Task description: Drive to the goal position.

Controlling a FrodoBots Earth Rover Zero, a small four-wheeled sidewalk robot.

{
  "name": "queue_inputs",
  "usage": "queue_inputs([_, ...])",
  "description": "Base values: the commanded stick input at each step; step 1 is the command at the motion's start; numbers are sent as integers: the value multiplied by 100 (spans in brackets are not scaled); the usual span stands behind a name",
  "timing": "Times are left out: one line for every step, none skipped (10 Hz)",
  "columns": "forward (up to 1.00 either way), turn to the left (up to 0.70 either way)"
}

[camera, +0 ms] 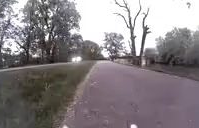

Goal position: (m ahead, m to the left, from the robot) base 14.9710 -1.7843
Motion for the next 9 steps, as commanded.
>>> queue_inputs([100, 0])
queue_inputs([100, 0])
queue_inputs([100, 0])
queue_inputs([100, 0])
queue_inputs([100, 0])
queue_inputs([100, 0])
queue_inputs([100, 0])
queue_inputs([100, 0])
queue_inputs([100, 0])
